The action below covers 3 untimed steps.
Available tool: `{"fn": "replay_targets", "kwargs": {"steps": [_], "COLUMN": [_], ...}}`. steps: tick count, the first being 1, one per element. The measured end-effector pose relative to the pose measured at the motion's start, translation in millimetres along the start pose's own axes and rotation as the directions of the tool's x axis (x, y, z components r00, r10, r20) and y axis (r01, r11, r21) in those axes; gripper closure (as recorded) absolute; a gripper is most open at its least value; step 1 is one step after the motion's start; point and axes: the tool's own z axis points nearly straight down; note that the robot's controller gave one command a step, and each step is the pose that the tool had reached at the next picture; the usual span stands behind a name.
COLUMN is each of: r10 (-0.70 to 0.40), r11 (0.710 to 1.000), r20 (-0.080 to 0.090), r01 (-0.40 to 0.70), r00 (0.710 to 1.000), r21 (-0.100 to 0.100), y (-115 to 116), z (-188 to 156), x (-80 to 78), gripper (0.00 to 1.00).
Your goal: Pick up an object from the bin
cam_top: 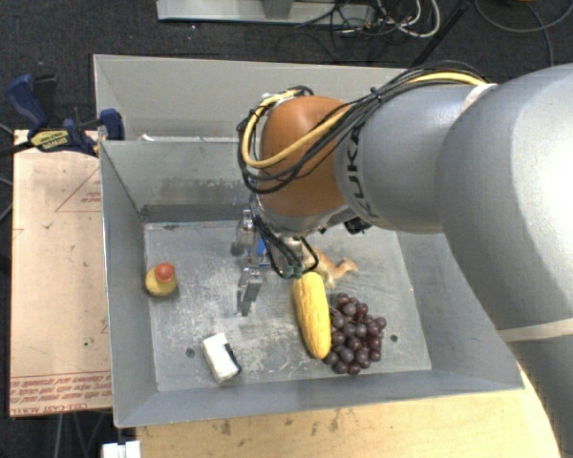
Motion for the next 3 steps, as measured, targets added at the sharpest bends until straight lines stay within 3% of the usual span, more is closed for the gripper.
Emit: {"fn": "replay_targets", "kwargs": {"steps": [1, 2, 3], "r10": [-0.133, -0.133, -0.135], "r11": [0.991, 0.991, 0.991], "r20": [0.003, 0.003, -0.006], "r01": [0.133, 0.133, 0.135], "r00": [0.991, 0.991, 0.991], "r21": [-0.009, -0.009, -0.005], "y": [-40, -40, -43], "z": [24, 24, -12], "x": [-7.7, -7.7, -0.9], "gripper": [1.00, 1.00, 1.00]}}
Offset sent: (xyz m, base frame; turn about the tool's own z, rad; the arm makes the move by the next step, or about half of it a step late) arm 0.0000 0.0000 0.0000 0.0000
